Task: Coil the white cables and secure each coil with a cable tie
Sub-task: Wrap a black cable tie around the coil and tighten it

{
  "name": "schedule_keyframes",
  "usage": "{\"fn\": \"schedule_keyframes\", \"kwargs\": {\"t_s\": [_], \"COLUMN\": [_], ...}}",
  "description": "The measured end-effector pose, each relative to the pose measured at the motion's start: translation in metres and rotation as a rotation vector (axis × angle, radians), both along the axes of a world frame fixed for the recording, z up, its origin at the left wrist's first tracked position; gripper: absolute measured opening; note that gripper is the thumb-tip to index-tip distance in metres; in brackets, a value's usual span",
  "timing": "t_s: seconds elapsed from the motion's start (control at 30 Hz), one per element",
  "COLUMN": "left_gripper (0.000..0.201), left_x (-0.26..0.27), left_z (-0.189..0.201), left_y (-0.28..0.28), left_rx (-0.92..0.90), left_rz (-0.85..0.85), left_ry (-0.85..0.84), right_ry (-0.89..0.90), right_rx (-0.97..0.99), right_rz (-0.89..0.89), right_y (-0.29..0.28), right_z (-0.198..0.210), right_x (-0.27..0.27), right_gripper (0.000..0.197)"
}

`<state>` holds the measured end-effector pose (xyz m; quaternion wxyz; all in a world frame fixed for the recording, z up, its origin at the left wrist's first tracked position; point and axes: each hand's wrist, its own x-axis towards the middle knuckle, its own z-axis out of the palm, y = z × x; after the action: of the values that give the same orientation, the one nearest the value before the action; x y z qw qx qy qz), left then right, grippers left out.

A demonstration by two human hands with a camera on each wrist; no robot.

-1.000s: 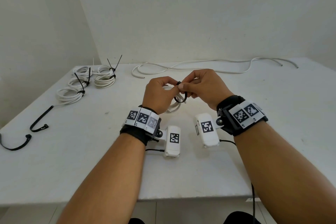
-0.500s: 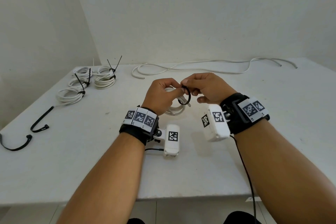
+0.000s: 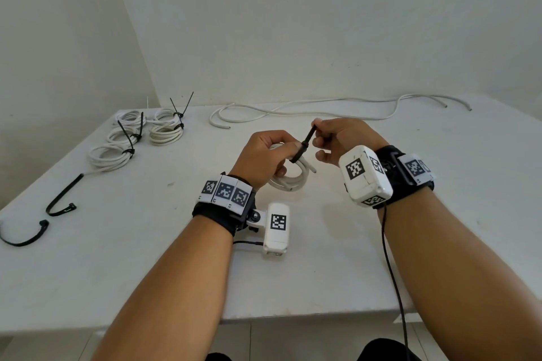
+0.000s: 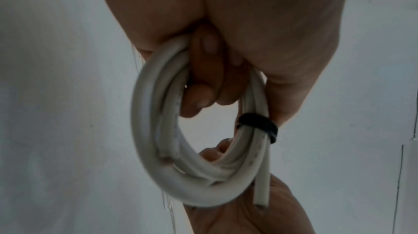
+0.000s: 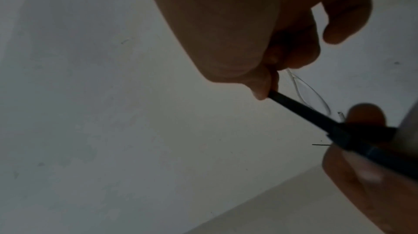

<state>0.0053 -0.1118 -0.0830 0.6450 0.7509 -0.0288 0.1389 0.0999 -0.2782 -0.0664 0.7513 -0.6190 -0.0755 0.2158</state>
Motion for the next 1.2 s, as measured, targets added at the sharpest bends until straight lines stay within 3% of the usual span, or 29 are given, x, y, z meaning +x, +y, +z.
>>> {"fn": "schedule_keyframes", "kwargs": {"t_s": [0.3,0.47,0.57,0.67,0.73,0.9,1.03,1.2], "left_gripper": [0.021,0.024,0.019,0.028,0.033,0.016,0.021,0.022], "left_x": [0.001,0.006,0.005,0.004,0.004,-0.003,-0.001,-0.005], "left_z": [0.001,-0.001,0.001,0.003,0.005,0.007,0.002,0.007], "left_y": [-0.010,-0.007,-0.008,-0.010,-0.012,-0.011,-0.006,-0.010], "left_rx": [-0.233,-0.407,-0.408,-0.419,-0.408,-0.292,-0.228,-0.278], "left_rz": [-0.064,0.026,0.024,-0.025,-0.049,-0.166,-0.185,-0.146], "left_ry": [-0.025,0.001,0.045,0.116,0.110,0.038,-0.006,-0.010], "right_ry": [0.057,-0.024,-0.165,-0.232,-0.250,-0.265,-0.249,-0.223], "right_rx": [0.117,-0.032,-0.079,-0.102,-0.109,-0.085,-0.084,-0.102], "right_rz": [-0.080,0.188,0.166,0.076,0.018,-0.102,-0.080,-0.055], "right_y": [0.010,0.018,0.018,0.015,0.016,0.020,0.021,0.021], "right_z": [0.004,0.002,0.006,0.008,0.008,0.010,0.009,0.016], "right_x": [-0.003,-0.015,-0.022,-0.022,-0.022,-0.025,-0.026,-0.036], "right_gripper": [0.011,0.029,0.020,0.021,0.023,0.026,0.027,0.023]}}
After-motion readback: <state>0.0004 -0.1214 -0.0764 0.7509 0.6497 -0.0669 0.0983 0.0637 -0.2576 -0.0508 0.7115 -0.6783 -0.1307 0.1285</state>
